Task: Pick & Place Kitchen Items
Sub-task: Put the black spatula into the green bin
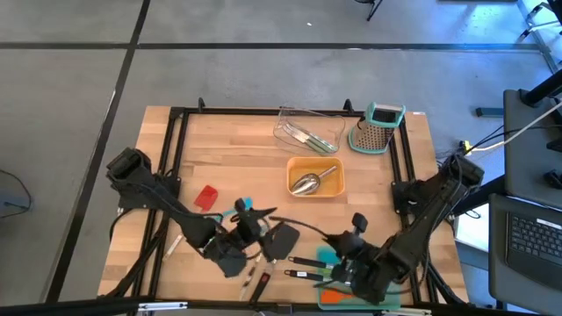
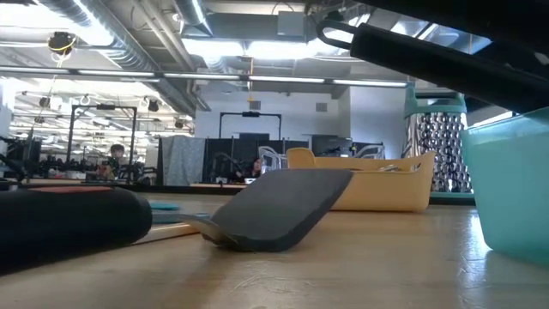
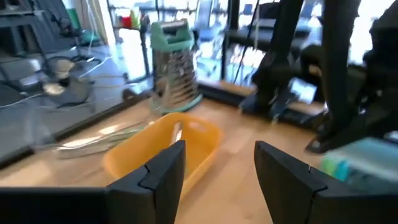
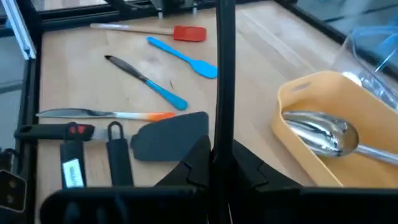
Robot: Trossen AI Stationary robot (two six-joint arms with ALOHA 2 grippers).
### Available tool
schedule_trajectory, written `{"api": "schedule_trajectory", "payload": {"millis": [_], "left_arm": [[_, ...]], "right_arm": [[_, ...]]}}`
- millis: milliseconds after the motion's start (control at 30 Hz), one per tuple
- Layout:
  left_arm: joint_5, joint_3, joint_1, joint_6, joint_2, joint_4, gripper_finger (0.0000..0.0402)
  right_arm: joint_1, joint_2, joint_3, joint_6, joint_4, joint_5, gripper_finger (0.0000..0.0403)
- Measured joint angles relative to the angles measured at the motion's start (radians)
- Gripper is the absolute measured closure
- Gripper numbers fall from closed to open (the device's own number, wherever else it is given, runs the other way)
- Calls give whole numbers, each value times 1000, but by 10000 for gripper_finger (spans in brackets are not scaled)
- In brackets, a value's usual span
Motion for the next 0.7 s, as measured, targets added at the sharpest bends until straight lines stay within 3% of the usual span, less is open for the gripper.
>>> {"api": "schedule_trajectory", "payload": {"millis": [67, 200, 333, 533, 700], "left_arm": [[14, -85, -12, 101, 1, 256, 220], [188, -224, -16, 326, 38, 772, 221], [368, -271, 0, 521, 121, 1201, 221], [373, -240, 41, 699, 204, 1387, 219], [371, -205, 93, 689, 229, 1376, 197]], "right_arm": [[-8, 47, 57, 2, -60, 11, 378], [-33, 121, 149, 4, -117, 60, 378], [-60, 153, 189, 1, -122, 111, 378], [-97, 152, 197, 3, -108, 144, 378], [-127, 170, 198, -9, -105, 140, 378]]}}
